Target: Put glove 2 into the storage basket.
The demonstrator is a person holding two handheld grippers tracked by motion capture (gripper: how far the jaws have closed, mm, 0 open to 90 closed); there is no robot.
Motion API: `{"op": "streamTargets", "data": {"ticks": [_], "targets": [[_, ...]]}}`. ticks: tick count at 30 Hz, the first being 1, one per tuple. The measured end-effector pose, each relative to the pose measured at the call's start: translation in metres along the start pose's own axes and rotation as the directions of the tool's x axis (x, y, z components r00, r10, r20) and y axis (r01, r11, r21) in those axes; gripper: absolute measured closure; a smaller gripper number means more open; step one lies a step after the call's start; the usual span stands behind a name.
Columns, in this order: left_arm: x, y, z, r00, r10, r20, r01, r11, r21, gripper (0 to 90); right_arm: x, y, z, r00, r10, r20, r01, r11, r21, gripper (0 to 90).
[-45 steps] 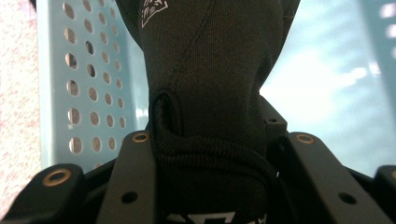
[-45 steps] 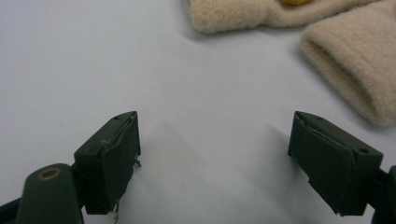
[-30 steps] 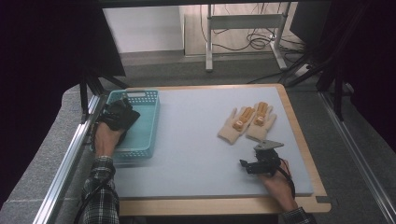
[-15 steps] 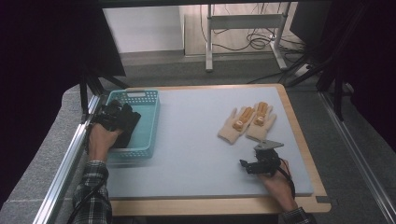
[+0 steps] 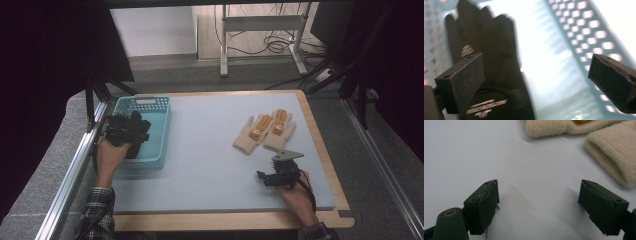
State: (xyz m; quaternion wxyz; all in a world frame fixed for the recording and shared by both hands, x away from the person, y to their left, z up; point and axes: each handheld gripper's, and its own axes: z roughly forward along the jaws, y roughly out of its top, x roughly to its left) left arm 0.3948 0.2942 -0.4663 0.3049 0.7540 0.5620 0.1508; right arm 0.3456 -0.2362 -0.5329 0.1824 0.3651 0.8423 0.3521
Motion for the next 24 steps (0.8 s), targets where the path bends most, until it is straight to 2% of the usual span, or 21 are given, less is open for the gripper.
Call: {"op": "streamTargets", "data": {"ticks": [4,5,6,7,9,10,11,12,13,14,15,19,20,21,22,23,24], "targets": [[-0.023,0.002,-0.006,0.9971,0.067,0.036,-0.065,0.997,-0.042,1.9,0.0,0.0,0.0,1.0,0.0,0.0,0.0,1.0,0.0,16.0],[-0.023,0.002,-0.006,0.9971,0.067,0.036,-0.065,0.997,-0.042,1.9,0.0,0.0,0.0,1.0,0.0,0.0,0.0,1.0,0.001,16.0],[-0.034,0.003,-0.008,0.9939,0.096,0.053,-0.093,0.9939,-0.058,1.9,0.0,0.0,0.0,1.0,0.0,0.0,0.0,1.0,0.001,16.0],[-0.039,0.003,-0.009,0.9917,0.11,0.067,-0.105,0.992,-0.07,1.9,0.0,0.0,0.0,1.0,0.0,0.0,0.0,1.0,0.001,16.0],[-0.044,0.003,-0.01,0.9894,0.12,0.082,-0.113,0.9903,-0.08,2.0,0.0,0.0,0.0,1.0,0.0,0.0,0.0,1.0,0.001,16.0],[-0.055,0.003,-0.011,0.9844,0.138,0.109,-0.127,0.9865,-0.103,2.1,0.0,0.0,0.0,1.0,-0.001,0.0,0.001,1.0,0.001,16.0],[-0.055,0.003,-0.011,0.9844,0.138,0.109,-0.127,0.9865,-0.103,2.3,0.0,0.0,0.0,1.0,-0.001,0.0,0.001,1.0,0.001,16.0],[-0.066,0.001,-0.012,0.9784,0.157,0.135,-0.141,0.9823,-0.124,2.7,0.0,0.0,0.0,1.0,0.0,0.0,0.0,1.0,0.001,16.0],[-0.066,0.001,-0.012,0.9784,0.157,0.135,-0.141,0.9823,-0.124,3.1,0.0,0.0,0.0,1.0,0.0,0.0,0.0,1.0,0.001,16.0],[-0.078,-0.001,-0.012,0.9718,0.179,0.153,-0.159,0.9777,-0.137,3.5,0.0,0.0,0.0,1.0,0.0,0.0,0.0,1.0,0.001,16.0],[-0.078,-0.001,-0.012,0.9718,0.179,0.153,-0.159,0.9777,-0.137,3.8,0.0,0.0,0.0,1.0,0.0,0.0,0.0,1.0,0.001,16.0],[-0.101,-0.006,-0.01,0.9556,0.227,0.189,-0.197,0.9669,-0.162,3.5,0.0,0.0,0.0,1.0,-0.002,-0.001,0.002,1.0,0.001,16.0],[-0.112,-0.011,-0.008,0.9471,0.246,0.206,-0.211,0.9613,-0.177,3.5,0.0,0.0,0.0,1.0,-0.001,0.0,0.001,1.0,0.001,16.0],[-0.112,-0.011,-0.008,0.9471,0.246,0.206,-0.211,0.9613,-0.177,3.4,0.0,0.0,0.0,1.0,-0.001,0.0,0.001,1.0,0.001,16.0],[-0.123,-0.015,-0.006,0.9365,0.27,0.224,-0.229,0.9544,-0.191,3.3,0.0,0.0,0.0,1.0,-0.001,0.0,0.001,1.0,0.0,16.0],[-0.123,-0.015,-0.006,0.9365,0.27,0.224,-0.229,0.9544,-0.191,3.3,0.0,0.0,0.0,1.0,-0.001,0.0,0.001,1.0,0.0,16.0],[-0.136,-0.021,-0.003,0.9265,0.302,0.225,-0.258,0.9441,-0.206,3.1,0.0,0.0,0.0,1.0,-0.001,0.0,0.001,1.0,0.001,16.0]]}}
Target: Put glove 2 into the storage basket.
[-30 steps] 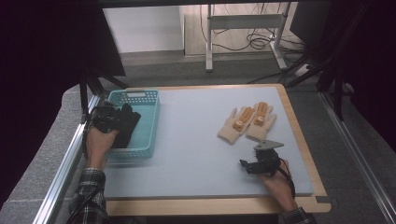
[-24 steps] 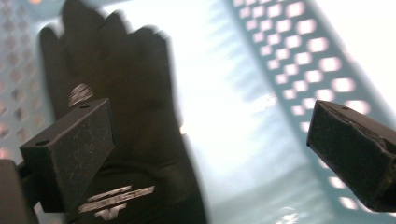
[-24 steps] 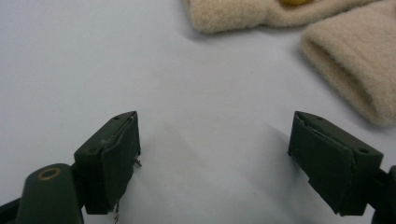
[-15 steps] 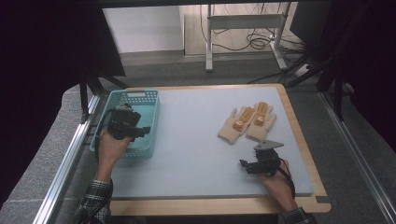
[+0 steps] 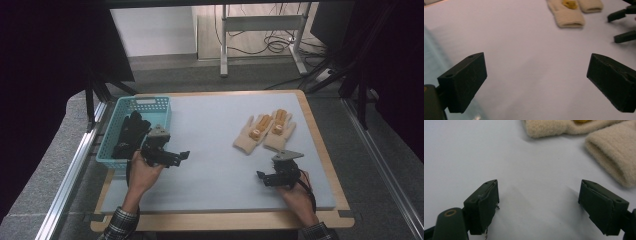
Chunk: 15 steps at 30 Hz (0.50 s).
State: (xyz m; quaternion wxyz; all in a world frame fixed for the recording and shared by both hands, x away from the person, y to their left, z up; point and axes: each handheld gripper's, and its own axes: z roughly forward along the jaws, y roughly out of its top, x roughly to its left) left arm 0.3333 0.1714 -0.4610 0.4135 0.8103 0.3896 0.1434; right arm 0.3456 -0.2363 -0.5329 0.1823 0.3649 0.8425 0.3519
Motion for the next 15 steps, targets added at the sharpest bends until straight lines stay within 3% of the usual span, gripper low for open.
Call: {"op": "streamTargets", "data": {"ticks": [1,2,6,12,15], "targets": [[0.0,0.0,0.0,1.0,0.0,0.0,0.0,1.0,0.0,2.8,0.0,0.0,0.0,1.0,0.0,0.0,0.0,1.0,0.0,16.0],[-0.011,-0.003,0.005,0.9995,0.032,-0.005,-0.032,0.9995,-0.007,2.8,0.0,0.0,0.0,1.0,0.001,0.0,-0.001,1.0,0.0,16.0],[-0.027,-0.013,0.016,0.9974,0.072,-0.003,-0.072,0.9974,0.006,1.9,0.0,0.0,0.0,1.0,0.001,0.0,-0.001,1.0,0.0,16.0],[-0.039,-0.033,0.031,0.9975,0.071,-0.001,-0.071,0.9969,0.034,1.1,0.0,0.0,0.0,0.9999,0.005,0.01,-0.005,1.0,0.004,13.2],[-0.044,-0.051,0.041,0.9975,0.062,-0.033,-0.06,0.9957,0.071,1.1,0.0,0.001,0.001,0.9995,0.017,0.025,-0.018,1.0,0.016,8.8]]}}
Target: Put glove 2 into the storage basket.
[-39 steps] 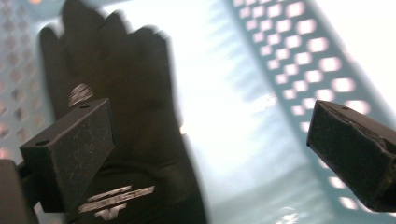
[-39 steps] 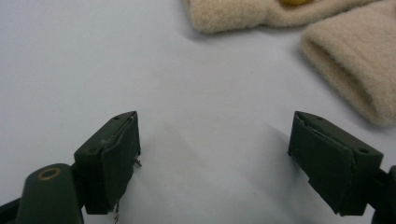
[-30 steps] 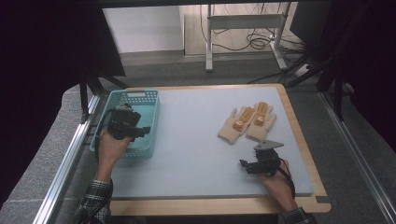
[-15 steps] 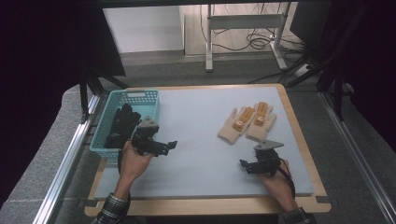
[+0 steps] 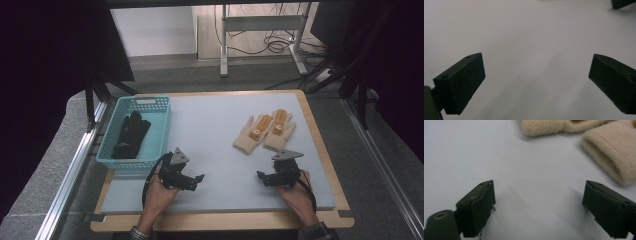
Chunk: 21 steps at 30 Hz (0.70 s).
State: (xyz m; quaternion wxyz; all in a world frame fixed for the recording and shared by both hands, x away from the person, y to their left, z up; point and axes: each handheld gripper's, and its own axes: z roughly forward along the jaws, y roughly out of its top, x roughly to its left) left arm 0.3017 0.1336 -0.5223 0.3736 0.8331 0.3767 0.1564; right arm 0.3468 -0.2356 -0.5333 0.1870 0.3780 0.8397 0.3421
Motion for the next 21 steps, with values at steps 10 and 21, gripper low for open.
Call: {"op": "streamTargets", "data": {"ticks": [10,21], "targets": [[0.002,-0.026,0.012,0.9987,-0.048,-0.016,0.049,0.9966,0.067,1.3,-0.001,0.0,0.0,1.0,0.003,-0.001,-0.003,1.0,0.002,8.9],[0.002,-0.026,0.012,0.9987,-0.048,-0.019,0.05,0.9967,0.064,1.1,0.0,0.0,-0.002,1.0,0.006,-0.007,-0.006,1.0,-0.012,17.5]]}}
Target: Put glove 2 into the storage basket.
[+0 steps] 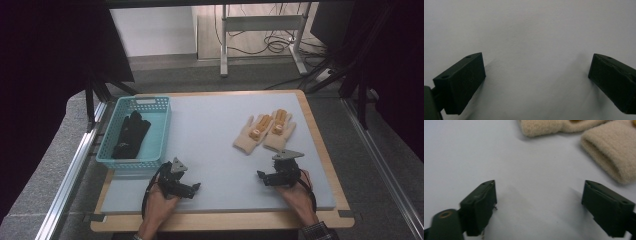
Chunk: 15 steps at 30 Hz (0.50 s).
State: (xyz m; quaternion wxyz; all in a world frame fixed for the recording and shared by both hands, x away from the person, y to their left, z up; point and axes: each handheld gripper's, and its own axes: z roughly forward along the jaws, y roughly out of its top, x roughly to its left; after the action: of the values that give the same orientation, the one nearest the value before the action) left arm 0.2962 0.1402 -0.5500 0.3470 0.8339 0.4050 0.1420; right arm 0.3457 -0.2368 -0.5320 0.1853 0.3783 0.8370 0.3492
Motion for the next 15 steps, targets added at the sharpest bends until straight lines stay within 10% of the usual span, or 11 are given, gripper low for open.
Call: {"op": "streamTargets", "data": {"ticks": [9,15], "targets": [[0.0,0.0,0.0,1.0,0.003,-0.001,-0.003,1.0,0.002,1.1,-0.022,0.033,-0.013,0.9971,0.076,-0.002,-0.076,0.995,-0.06,64.6],[0.0,0.0,0.0,1.0,0.002,0.0,-0.002,1.0,0.001,1.1,-0.037,0.058,-0.001,0.9942,0.107,0.016,-0.106,0.993,-0.053,73.8]]}}
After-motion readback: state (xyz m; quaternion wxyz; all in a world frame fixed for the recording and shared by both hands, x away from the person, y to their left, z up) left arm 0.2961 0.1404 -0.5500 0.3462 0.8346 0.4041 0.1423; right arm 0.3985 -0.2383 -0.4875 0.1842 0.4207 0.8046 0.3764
